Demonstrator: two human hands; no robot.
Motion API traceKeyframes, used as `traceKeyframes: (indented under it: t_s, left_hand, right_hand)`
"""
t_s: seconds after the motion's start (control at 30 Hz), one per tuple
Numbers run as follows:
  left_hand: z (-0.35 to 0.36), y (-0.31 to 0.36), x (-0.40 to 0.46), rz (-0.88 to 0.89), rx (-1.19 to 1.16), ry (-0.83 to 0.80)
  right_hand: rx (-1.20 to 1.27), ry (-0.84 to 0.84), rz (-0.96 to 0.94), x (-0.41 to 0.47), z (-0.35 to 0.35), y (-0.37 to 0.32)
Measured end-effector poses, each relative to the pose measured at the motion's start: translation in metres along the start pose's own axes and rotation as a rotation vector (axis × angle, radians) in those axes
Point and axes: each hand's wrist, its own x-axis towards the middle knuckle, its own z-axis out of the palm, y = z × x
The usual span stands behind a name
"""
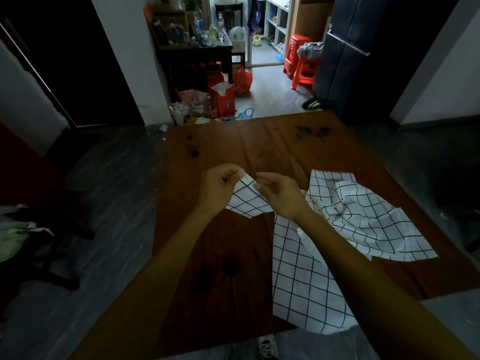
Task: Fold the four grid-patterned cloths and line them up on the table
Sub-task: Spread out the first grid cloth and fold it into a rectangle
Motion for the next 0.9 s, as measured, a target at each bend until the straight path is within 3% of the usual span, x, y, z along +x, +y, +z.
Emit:
traceKeyframes:
  t_s: [0.2, 0.53, 0.77, 0.9]
  left_hand:
    - [-0.008, 0.001, 0.005, -0.015, -0.017, 0.054]
    - [-0.018, -0.001, 0.016, -0.094, -0.069, 0.188]
    - [-0.007, 0.002, 0.011, -0.04, -0.006, 0.146]
    - [0.001, 0.01, 0.006, 0.053, 0.057, 0.034]
  right_hand:
    - [0.016, 0.023, -0.088, 0.015, 0.009, -0.009]
    - [-0.097, 0.02, -0.019, -0.018, -0.001, 0.027]
    - [-0.262, -0.117, 0.17, -0.02, -0.012, 0.045]
    - [-0.07, -0.085, 0.125, -0.017, -0.007, 0.023]
